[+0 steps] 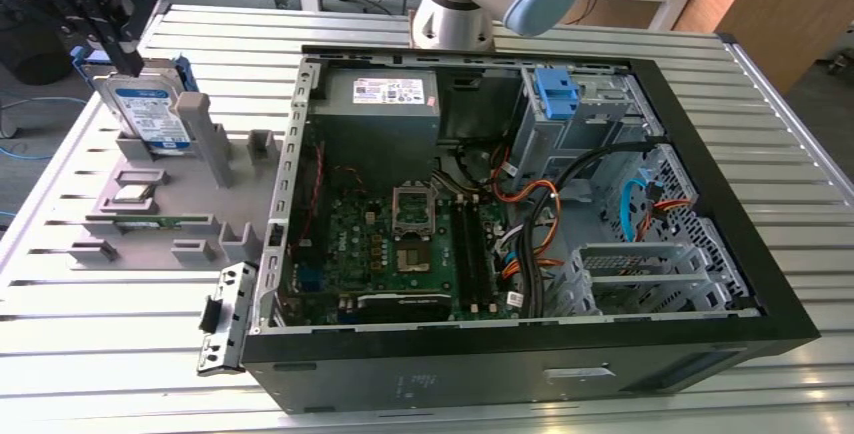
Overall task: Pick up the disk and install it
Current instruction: 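Reach for the disk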
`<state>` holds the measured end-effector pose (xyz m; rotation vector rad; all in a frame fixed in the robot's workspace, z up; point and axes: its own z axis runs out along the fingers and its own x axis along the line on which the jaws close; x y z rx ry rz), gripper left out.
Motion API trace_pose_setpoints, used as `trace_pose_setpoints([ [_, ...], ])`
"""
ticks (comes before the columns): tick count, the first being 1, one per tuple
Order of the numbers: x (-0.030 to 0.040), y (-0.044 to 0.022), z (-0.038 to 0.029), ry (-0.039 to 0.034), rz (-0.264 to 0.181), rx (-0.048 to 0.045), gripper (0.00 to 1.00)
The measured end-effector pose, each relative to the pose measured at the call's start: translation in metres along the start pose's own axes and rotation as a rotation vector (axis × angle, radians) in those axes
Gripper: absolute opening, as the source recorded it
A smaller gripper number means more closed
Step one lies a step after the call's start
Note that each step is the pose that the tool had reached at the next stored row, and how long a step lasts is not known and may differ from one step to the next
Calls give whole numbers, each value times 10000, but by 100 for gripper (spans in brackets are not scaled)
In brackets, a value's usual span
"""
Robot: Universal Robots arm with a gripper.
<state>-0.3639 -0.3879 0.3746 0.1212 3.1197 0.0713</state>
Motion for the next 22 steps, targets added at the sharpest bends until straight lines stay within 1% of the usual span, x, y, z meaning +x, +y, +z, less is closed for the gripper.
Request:
trace_pose_setpoints([
  [5,0,0,0,9,-1,-1,11],
  [7,0,1,2,91,4,-17,11],
  [8,1,1,2,112,6,-15,11],
  [16,6,6,3,118,5,-22,11],
  [22,21,26,12,124,8,-116,11],
])
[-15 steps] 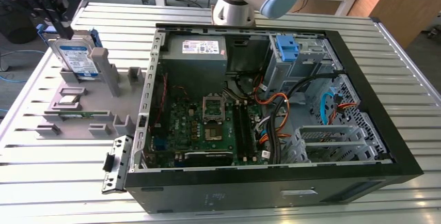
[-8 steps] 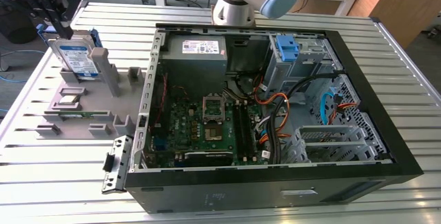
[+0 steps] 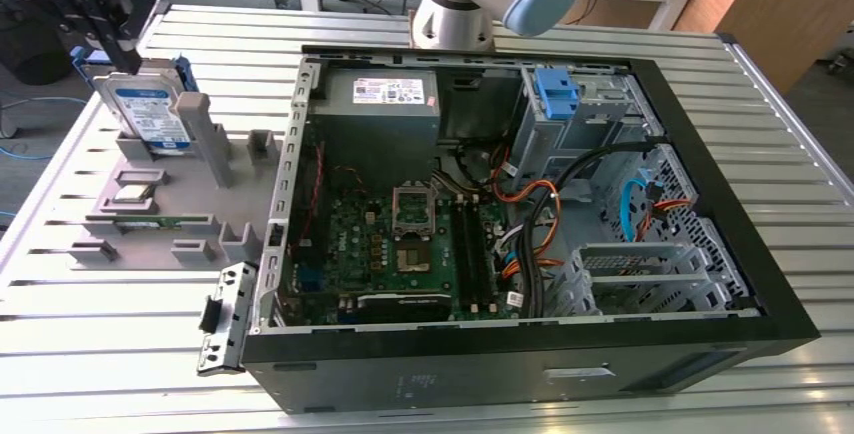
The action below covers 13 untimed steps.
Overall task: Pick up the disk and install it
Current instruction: 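Reach for the disk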
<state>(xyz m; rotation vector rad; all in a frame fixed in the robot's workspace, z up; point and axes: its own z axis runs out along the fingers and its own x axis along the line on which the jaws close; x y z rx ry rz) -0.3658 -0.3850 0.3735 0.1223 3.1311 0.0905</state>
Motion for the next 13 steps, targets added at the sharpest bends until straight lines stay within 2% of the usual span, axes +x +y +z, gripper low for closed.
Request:
trace_pose_setpoints([
  [6,50,45,11,0,7,-57,11],
  [13,98,131,33,9,12,-126,11],
])
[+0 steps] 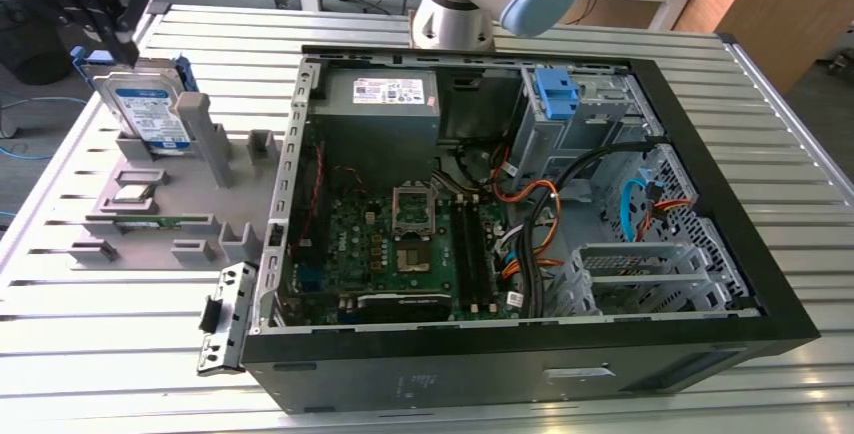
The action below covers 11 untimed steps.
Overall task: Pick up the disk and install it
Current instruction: 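Reach for the disk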
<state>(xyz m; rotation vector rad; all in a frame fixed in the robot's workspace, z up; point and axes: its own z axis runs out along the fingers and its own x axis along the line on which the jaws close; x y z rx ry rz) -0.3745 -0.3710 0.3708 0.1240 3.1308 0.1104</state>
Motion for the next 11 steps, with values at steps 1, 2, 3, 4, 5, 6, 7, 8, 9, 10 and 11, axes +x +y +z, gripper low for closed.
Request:
trace_pose_setpoints([
  [1,5,13,4,1,0,-11,11],
  [2,11,27,8,2,0,-22,11],
  [3,17,39,11,3,0,-33,11],
  [4,23,52,15,4,0,-44,11],
  [5,29,64,18,5,0,-56,11],
  [6,35,76,22,5,1,-68,11],
  [7,42,89,25,6,1,-80,11],
  [8,49,100,29,7,2,-92,11],
  [9,56,110,32,6,2,-104,11],
  [10,65,120,35,7,3,-117,11],
  [11,73,127,36,11,4,-124,11],
])
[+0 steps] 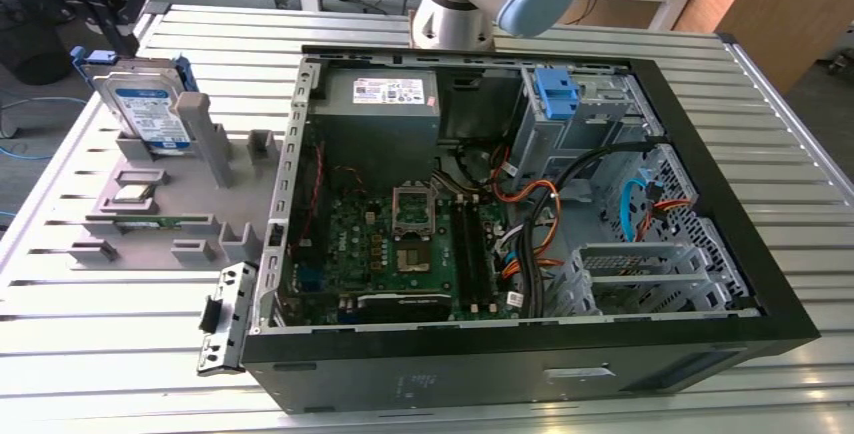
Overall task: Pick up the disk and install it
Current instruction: 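Reach for the disk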
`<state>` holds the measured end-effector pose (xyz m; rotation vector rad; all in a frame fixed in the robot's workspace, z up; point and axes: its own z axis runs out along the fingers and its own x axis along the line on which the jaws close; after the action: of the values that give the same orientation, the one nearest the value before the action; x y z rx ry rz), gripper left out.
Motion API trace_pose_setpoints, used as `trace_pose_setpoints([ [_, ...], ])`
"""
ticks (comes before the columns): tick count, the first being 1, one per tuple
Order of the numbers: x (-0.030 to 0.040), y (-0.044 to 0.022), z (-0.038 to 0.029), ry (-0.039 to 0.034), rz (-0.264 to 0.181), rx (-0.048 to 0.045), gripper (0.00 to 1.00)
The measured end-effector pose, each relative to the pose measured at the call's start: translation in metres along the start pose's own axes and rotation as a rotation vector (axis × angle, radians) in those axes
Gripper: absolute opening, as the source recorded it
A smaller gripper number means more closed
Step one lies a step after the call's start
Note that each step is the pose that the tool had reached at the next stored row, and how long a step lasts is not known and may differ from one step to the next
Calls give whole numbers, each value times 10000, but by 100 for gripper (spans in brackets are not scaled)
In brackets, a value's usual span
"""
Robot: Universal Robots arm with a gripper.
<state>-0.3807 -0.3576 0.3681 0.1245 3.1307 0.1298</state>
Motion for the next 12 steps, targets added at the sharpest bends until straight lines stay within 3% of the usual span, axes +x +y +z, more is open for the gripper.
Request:
trace_pose_setpoints([
  [12,43,45,51,6,11,-3,11],
])
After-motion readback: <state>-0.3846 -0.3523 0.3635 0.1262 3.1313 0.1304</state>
